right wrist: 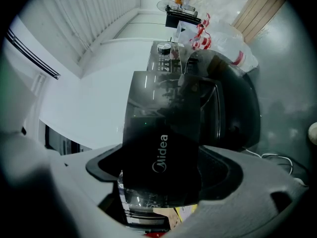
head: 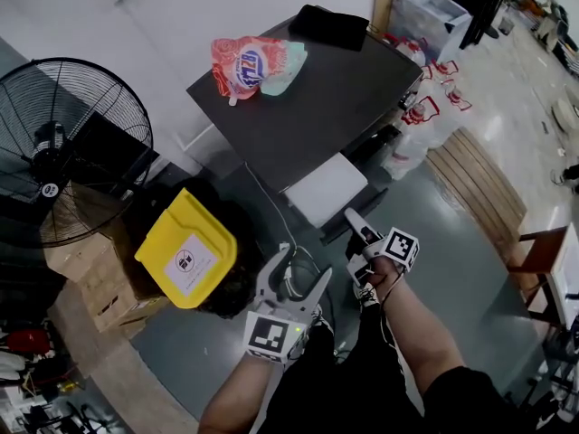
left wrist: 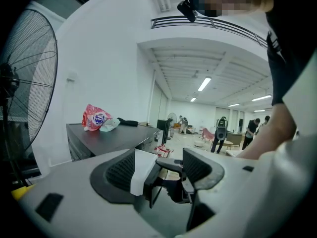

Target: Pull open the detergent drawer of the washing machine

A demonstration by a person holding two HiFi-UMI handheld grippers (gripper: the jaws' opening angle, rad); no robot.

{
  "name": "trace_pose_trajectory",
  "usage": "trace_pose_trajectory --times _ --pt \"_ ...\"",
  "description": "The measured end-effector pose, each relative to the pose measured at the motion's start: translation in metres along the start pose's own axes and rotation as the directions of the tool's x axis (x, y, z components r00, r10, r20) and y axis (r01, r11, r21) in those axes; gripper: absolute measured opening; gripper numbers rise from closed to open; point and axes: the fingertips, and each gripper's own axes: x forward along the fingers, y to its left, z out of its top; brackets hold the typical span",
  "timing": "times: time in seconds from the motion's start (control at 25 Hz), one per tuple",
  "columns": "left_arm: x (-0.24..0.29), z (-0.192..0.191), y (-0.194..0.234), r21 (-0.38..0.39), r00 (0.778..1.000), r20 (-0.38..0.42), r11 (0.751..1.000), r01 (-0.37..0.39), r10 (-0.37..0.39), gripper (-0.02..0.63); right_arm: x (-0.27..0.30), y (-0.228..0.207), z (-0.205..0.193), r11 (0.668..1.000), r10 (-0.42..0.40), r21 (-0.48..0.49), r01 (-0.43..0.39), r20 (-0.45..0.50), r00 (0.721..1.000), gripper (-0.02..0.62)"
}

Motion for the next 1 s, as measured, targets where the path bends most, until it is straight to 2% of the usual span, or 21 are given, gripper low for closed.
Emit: trace_pose_trajectory --times 1.0 --pt "0.001 0.005 0.001 0.010 1.000 0.009 1.000 0.026 -0.026 0.276 -0.032 -0.009 -0.005 1.000 -0.012 0.011 0.012 -0.003 1.000 0.460"
